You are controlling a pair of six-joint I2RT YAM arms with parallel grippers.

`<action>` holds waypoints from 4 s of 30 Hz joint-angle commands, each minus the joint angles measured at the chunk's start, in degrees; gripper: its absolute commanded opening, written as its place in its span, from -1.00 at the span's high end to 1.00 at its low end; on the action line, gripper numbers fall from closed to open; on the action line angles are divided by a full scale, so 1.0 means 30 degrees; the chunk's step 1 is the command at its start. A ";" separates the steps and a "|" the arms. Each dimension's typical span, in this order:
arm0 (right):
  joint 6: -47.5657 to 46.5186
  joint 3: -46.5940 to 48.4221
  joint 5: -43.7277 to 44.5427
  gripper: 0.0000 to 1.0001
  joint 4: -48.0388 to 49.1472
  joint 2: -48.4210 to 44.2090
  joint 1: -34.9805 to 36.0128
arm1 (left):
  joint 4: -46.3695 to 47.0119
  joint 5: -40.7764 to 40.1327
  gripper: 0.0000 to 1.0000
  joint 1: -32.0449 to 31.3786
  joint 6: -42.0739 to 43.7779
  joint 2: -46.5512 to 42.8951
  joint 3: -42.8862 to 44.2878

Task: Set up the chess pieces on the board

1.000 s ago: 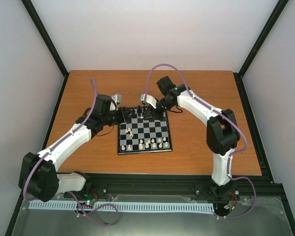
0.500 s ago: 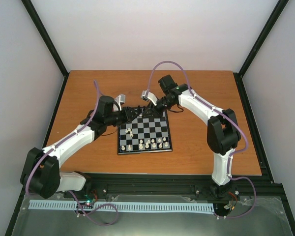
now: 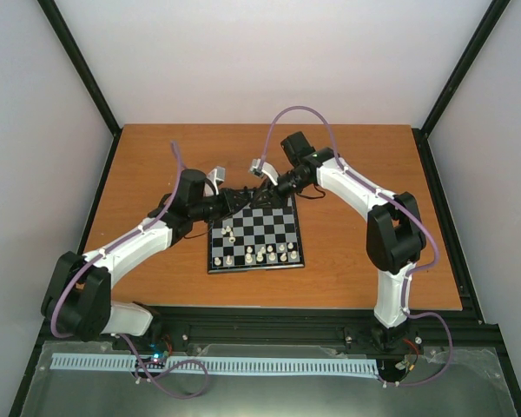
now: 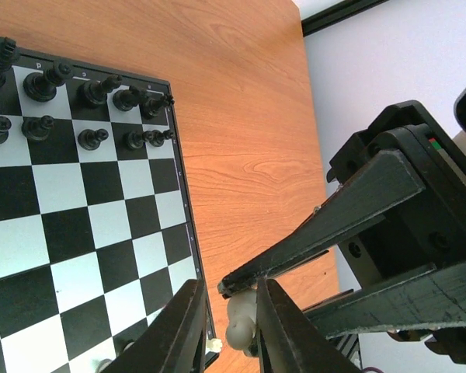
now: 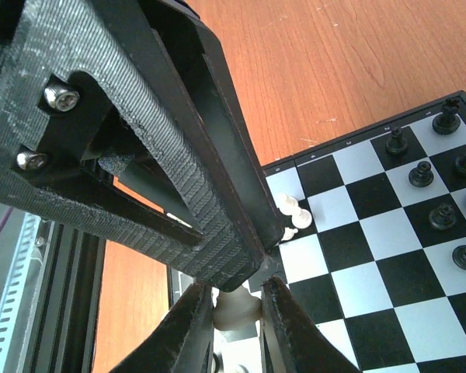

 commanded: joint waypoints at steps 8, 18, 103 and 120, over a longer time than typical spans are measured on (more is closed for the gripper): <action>0.0997 -0.0386 -0.1140 0.70 0.1098 -0.0624 -0.0309 | 0.1587 0.0402 0.69 -0.0190 -0.1075 0.0333 0.0057; 0.1702 -0.0744 -0.0746 0.70 0.1947 -0.0602 -0.0309 | 0.1347 0.0663 0.75 -0.0241 -0.1285 0.0506 0.0342; 0.0433 -0.3425 0.0541 0.14 0.0215 -0.3095 -0.2565 | -1.2793 -1.2638 0.37 -0.5390 0.8305 0.2451 0.4621; 0.0320 -0.3552 0.0170 0.14 0.0012 -0.3128 -0.2565 | -1.4455 -1.4373 0.35 -0.3588 0.6597 0.5349 0.5898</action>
